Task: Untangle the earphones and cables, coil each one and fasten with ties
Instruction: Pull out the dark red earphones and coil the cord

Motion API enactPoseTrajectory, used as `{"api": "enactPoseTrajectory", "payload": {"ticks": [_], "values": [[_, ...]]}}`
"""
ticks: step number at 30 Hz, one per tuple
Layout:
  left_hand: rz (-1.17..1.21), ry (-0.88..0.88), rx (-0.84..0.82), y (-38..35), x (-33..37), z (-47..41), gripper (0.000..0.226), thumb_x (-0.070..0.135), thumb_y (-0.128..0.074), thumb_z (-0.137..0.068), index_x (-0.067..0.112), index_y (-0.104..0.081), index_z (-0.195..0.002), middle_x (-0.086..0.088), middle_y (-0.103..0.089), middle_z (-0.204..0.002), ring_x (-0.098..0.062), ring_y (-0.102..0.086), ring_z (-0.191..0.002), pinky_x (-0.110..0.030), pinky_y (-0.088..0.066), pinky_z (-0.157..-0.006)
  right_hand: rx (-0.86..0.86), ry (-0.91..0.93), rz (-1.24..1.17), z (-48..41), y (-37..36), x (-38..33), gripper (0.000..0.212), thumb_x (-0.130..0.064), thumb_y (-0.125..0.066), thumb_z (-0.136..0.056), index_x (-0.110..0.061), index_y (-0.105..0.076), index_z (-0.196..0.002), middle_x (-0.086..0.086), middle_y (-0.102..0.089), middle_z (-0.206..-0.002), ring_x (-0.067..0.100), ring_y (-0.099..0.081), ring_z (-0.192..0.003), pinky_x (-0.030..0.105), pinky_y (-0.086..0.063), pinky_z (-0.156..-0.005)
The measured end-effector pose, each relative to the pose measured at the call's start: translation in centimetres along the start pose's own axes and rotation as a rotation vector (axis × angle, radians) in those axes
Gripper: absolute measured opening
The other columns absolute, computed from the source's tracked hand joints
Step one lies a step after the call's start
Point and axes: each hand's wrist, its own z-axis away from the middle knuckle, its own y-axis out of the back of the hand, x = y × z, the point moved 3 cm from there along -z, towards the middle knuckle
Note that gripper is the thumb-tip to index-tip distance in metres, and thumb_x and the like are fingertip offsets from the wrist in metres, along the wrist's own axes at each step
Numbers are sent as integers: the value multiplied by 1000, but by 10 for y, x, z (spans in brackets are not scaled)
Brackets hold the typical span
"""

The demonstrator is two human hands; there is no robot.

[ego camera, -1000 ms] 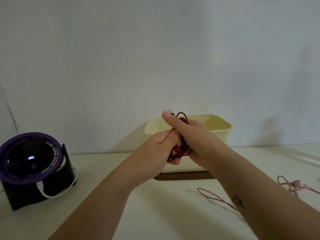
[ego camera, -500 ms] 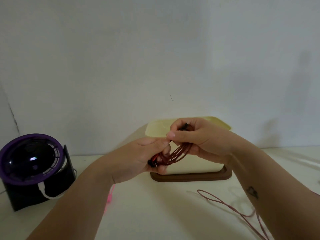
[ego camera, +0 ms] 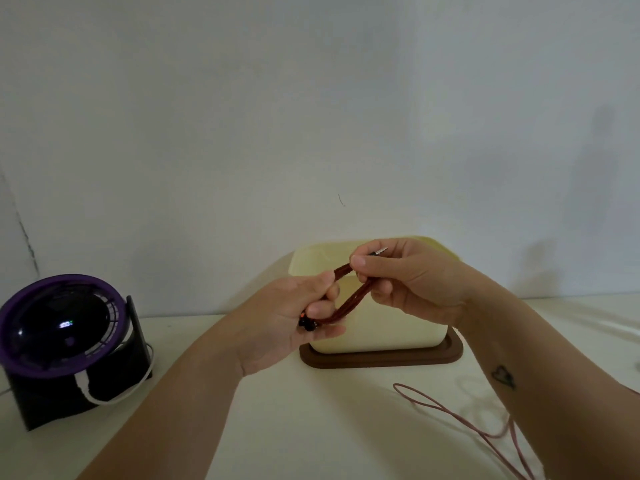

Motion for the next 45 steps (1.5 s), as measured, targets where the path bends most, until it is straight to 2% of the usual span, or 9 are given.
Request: {"api": "enactPoseTrajectory", "payload": {"ticks": [3, 7, 14, 18, 24, 30, 34, 40, 45], "values": [[-223, -10, 75, 4, -4, -4, 27, 31, -42, -95, 11, -57, -82, 9, -39, -50, -5, -45, -53, -25, -54, -79, 31, -36, 27, -2, 1, 4, 6, -12, -69, -66, -9, -68, -71, 4, -60, -62, 6, -50, -45, 13, -47, -49], [-151, -2, 70, 5, -6, -5, 32, 31, -47, -93, 7, -63, -104, 7, -38, -52, -4, -44, -52, -25, -55, -75, 48, -28, 44, -1, 1, 1, 13, -11, -68, -66, -6, -67, -78, 4, -63, -63, 8, -57, -50, 14, -51, -56], [120, 45, -3, 0, -16, -6, 25, 27, -54, -79, 14, -74, -72, -2, -55, -70, -11, -55, -65, -25, -56, -68, 155, 70, 390, 9, 1, -16, 3, -2, -71, -77, -3, -69, -81, 7, -67, -63, 11, -61, -53, 19, -55, -62], [-58, 28, -24, 9, -21, -8, 33, 33, -51, -83, 18, -70, -106, 1, -70, -103, -11, -62, -95, -33, -51, -89, 172, 56, 556, 11, 4, -20, 3, -8, -74, -76, -8, -72, -77, 7, -70, -66, 12, -65, -57, 20, -55, -63], [-507, -185, -73, 2, -3, -5, 64, 46, -60, -86, 30, -35, -143, 19, -53, -133, 4, -44, -127, -28, -37, -107, 122, 71, 698, 12, -6, -21, 4, -11, -73, -79, -7, -73, -82, 3, -71, -64, 9, -67, -58, 22, -57, -67], [-524, -328, 3, -23, -11, -10, 40, 14, -58, -91, 33, -47, -124, 21, -61, -84, -4, -63, -89, -28, -52, -81, 77, 97, 716, 13, -14, -22, 4, -10, -73, -80, -7, -73, -83, 11, -72, -68, 11, -65, -58, 26, -57, -69], [-607, -296, 75, -25, -12, -9, 17, 19, -42, -98, 31, -52, -92, 25, -58, -61, 0, -61, -67, -18, -48, -68, 89, 108, 718, 12, -9, -21, 4, -12, -74, -79, -9, -74, -80, 4, -69, -61, 9, -63, -57, 20, -55, -64], [-886, -325, 144, -15, -5, 8, 22, 32, -40, -98, 30, -49, -79, 9, -52, -64, -4, -49, -57, -31, -42, -61, 57, 47, 521, 9, -2, -15, 11, -5, -71, -78, 1, -70, -87, 12, -69, -70, 12, -63, -55, 21, -56, -65], [-1506, -391, 383, 3, -10, 26, 24, 38, -32, -100, 20, -43, -90, 10, -48, -74, -17, -56, -70, -31, -43, -63, 5, 15, 405, 0, -23, 3, 8, -1, -71, -78, 1, -70, -85, 8, -67, -64, 9, -60, -51, 17, -52, -59]]}}
